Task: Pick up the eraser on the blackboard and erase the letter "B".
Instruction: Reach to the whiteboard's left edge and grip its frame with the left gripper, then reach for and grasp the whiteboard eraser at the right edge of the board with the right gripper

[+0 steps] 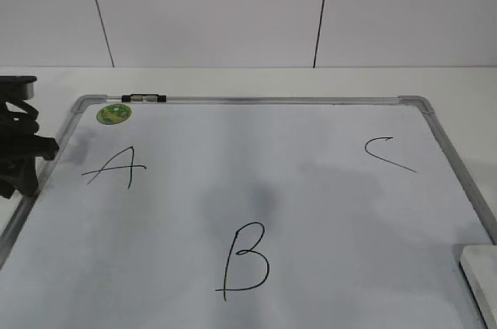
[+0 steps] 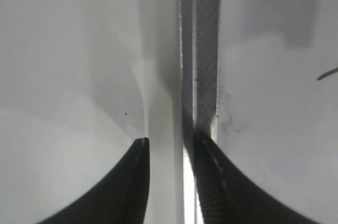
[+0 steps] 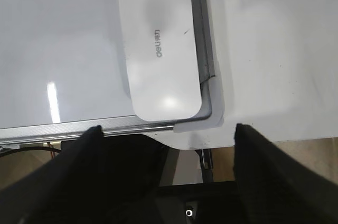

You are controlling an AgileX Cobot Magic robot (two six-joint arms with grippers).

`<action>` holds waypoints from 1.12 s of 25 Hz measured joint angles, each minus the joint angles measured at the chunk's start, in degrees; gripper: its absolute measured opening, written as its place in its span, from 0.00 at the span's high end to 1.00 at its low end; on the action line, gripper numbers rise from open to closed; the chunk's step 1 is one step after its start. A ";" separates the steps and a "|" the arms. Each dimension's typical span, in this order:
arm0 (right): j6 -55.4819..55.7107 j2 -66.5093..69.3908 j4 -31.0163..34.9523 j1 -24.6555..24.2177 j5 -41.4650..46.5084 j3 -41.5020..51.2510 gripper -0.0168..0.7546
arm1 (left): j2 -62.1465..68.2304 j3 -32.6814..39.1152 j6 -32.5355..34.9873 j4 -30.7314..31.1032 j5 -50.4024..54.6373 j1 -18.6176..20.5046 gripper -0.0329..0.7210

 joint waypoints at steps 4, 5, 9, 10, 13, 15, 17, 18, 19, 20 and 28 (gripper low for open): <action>0.02 0.00 0.00 0.00 0.00 0.00 0.22 | 0.87 -0.13 0.00 0.00 -0.14 0.00 0.64; 0.02 0.00 0.00 0.00 0.00 0.00 0.22 | 0.87 -0.13 0.10 0.00 -0.14 0.00 0.65; 0.02 0.00 0.00 0.00 0.00 0.00 0.22 | 0.87 -0.13 0.61 -0.33 -0.18 0.00 0.76; 0.02 0.00 0.00 0.00 0.00 0.00 0.22 | 0.87 -0.13 0.70 -0.45 -0.18 0.00 0.80; 0.02 0.00 0.00 0.00 0.00 0.00 0.22 | 0.87 -0.13 0.89 -0.91 -0.18 0.00 0.88; 0.02 0.00 0.00 0.00 0.00 0.00 0.22 | 0.87 -0.13 0.89 -1.04 -0.18 0.00 0.89; 0.02 0.00 0.00 0.00 0.00 0.00 0.22 | 0.87 -0.13 0.89 -1.13 -0.18 0.00 0.90; 0.02 0.15 0.00 0.00 0.00 0.00 0.22 | 0.87 -0.13 0.89 -1.13 -0.18 0.00 0.90; 0.13 0.40 0.00 0.00 0.00 0.00 0.22 | 0.87 -0.13 0.89 -1.13 -0.18 0.00 0.90; 0.13 1.19 0.00 0.00 0.00 0.00 0.22 | 0.87 -0.13 0.89 -1.13 -0.18 0.00 0.90; 0.13 7.32 2.09 0.00 -0.13 -0.04 0.17 | 0.87 -0.13 0.89 -1.13 -0.18 0.00 0.90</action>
